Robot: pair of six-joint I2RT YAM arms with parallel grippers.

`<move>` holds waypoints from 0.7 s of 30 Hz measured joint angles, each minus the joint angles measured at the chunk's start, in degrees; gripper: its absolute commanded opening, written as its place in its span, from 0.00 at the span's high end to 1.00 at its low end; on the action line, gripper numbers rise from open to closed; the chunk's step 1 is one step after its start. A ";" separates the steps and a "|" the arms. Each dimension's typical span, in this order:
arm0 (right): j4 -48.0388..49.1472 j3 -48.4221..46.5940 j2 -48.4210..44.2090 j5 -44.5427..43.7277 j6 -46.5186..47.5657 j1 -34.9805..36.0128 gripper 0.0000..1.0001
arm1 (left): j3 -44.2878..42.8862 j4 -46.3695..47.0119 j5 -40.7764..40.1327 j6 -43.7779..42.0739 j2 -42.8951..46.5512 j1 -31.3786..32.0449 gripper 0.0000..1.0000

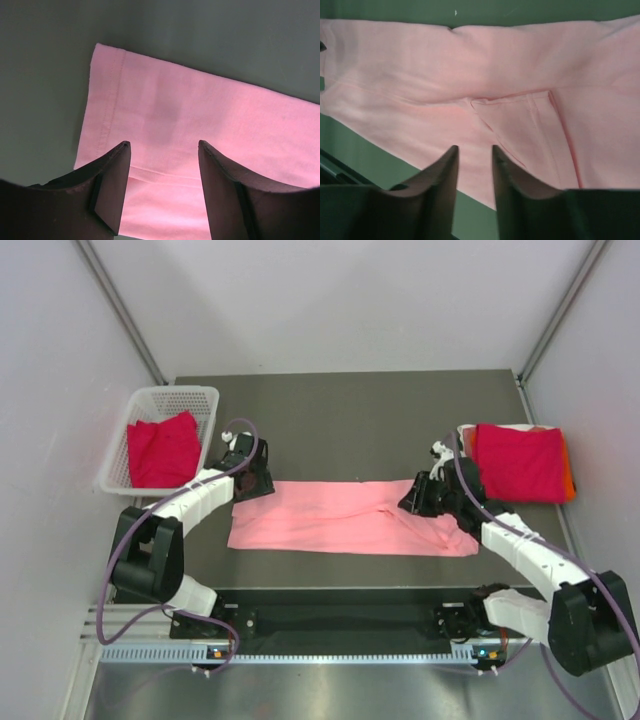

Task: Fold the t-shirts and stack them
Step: Fold the tshirt

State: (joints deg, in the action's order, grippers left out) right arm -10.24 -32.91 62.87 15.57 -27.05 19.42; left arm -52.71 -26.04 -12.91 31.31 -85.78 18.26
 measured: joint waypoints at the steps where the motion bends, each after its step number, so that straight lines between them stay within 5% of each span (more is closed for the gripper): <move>1: -0.59 0.00 -0.48 -0.35 0.11 0.02 0.61 | 0.00 0.00 0.02 0.00 0.00 0.00 0.39; 21: -2.40 -8.81 18.84 -12.41 4.13 0.02 0.66 | 3.21 1.01 -1.46 -0.79 2.60 -0.11 0.37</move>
State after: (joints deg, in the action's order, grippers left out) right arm -12.64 -41.71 81.71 3.16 -22.92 19.44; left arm -49.50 -25.04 -14.37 30.52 -83.18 18.15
